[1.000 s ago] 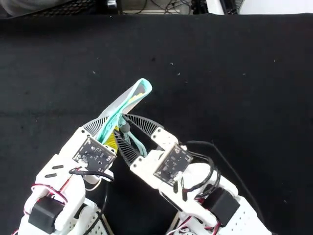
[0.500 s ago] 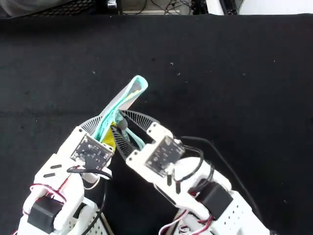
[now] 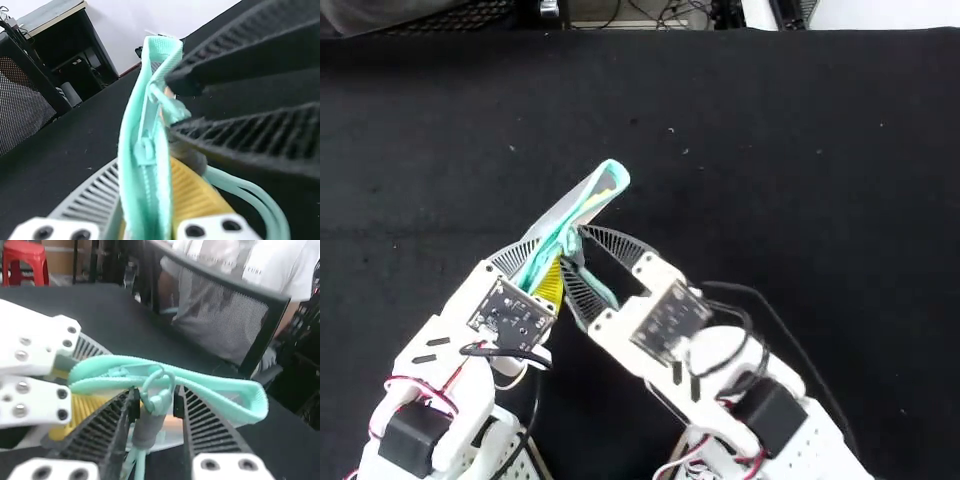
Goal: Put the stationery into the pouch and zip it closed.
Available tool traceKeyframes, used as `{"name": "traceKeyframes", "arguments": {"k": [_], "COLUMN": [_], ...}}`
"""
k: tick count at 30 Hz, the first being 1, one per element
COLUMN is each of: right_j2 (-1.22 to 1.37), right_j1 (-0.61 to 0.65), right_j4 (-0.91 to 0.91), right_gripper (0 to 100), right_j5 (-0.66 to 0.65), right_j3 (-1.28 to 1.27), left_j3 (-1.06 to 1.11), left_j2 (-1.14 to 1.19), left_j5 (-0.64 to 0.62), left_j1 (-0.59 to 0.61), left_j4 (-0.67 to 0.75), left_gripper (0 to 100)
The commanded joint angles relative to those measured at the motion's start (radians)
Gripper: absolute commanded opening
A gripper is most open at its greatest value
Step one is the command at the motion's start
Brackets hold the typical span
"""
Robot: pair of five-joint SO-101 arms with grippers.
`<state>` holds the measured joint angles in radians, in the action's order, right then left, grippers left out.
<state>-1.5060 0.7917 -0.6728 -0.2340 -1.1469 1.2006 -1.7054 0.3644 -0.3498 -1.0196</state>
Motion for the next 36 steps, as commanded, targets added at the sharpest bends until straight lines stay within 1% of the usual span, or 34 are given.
{"name": "traceKeyframes", "arguments": {"k": [1,6,11,15,20,25,29,34,36], "right_j2": [-0.036,-0.035,-0.033,-0.033,-0.035,-0.033,-0.033,0.015,0.065], "right_j1": [-0.014,-0.014,-0.014,-0.006,0.068,0.069,0.060,-0.025,-0.032], "right_j4": [-0.002,0.014,0.080,0.077,0.074,0.074,0.081,0.129,0.153], "right_gripper": [12.7,12.7,12.7,12.7,12.7,12.7,12.7,12.7,12.7], "right_j5": [0.005,0.005,0.005,0.005,0.005,0.005,0.005,0.005,0.005], "right_j3": [0.044,0.021,-0.030,-0.028,-0.028,-0.031,-0.036,-0.036,-0.033], "left_j3": [0.016,0.016,0.016,0.016,0.016,0.016,0.010,0.010,0.010], "left_j2": [0.003,0.003,0.003,0.003,0.003,0.003,0.003,0.003,0.003], "left_j5": [-0.006,-0.006,-0.006,-0.006,-0.006,-0.006,-0.008,-0.009,-0.009], "left_j1": [0.005,0.005,0.005,0.005,0.005,0.005,0.005,-0.002,-0.002], "left_j4": [-0.006,-0.006,-0.006,-0.006,-0.006,-0.006,-0.006,-0.008,-0.008], "left_gripper": [3,3,3,3,3,3,3,3,3]}}
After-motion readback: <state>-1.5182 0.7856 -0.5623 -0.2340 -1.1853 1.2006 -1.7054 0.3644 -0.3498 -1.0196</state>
